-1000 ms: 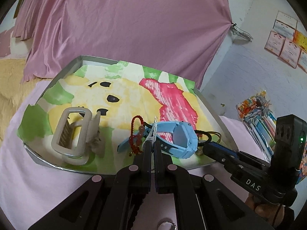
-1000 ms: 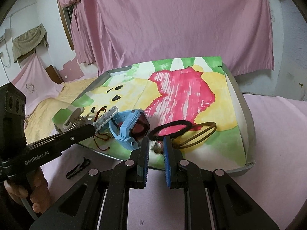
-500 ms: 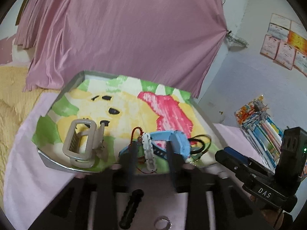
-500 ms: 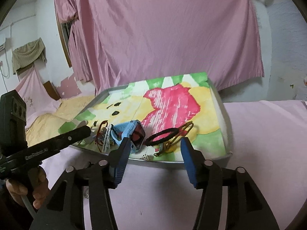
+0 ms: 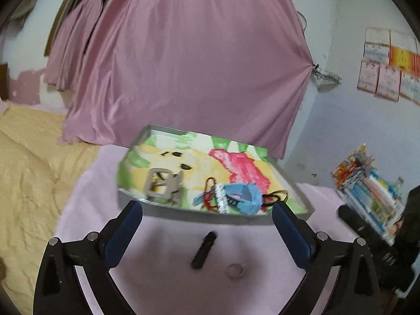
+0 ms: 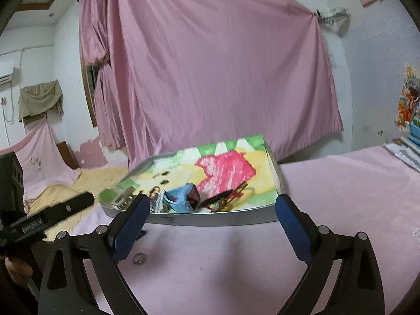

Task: Organize jewelry
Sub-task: 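Withdraw both grippers and reach toward the black bead clip and silver ring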

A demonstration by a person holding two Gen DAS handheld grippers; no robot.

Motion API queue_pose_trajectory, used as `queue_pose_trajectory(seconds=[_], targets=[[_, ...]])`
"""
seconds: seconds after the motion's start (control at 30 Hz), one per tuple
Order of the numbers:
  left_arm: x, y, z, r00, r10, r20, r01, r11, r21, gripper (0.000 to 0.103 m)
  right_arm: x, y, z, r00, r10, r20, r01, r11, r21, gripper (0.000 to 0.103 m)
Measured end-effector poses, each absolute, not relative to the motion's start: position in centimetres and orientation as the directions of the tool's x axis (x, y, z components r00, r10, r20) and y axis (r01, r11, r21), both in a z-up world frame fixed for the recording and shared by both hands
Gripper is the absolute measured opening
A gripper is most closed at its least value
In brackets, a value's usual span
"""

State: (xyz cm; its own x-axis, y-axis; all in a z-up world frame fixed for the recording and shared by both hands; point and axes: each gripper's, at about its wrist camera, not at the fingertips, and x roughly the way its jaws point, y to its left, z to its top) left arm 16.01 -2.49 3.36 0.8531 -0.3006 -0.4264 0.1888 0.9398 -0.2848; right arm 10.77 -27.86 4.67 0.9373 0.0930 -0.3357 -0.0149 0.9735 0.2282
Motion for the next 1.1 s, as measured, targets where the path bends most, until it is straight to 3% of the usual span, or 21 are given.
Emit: queue_pose_trajectory(seconds=[0.27,0.63,0.87,1.1], targets=[[10.9,-1.8,3.4,0.92,-0.194,-0.34,0.155,0.978,-0.138,0.102,7.4,-25.8,4.7,0.959,0.089,-0.269,-0.043,0.984,0.171,0.097],[10.1,0.6,2.5,0.912,-0.16,-0.377,0.134,0.987,-0.094,0.102,6.7,-23.1,4.3,0.942,0.108,-0.317,-0.08,0.992,0.1,0.097],[11.0,1.5,2.0,0.893,-0.167,-0.418,0.142,0.986,-0.09,0.102,8.7,-21.6,3.8,0.9,0.137,-0.413,-0.123,0.991,0.059,0.097],[13.1,1.3,1.1,0.841,-0.152,-0.52,0.159,0.987,-0.031,0.102,12.6,-20.9,2.0,0.752,0.228,-0.619,-0.21,0.972,0.103,0.097]])
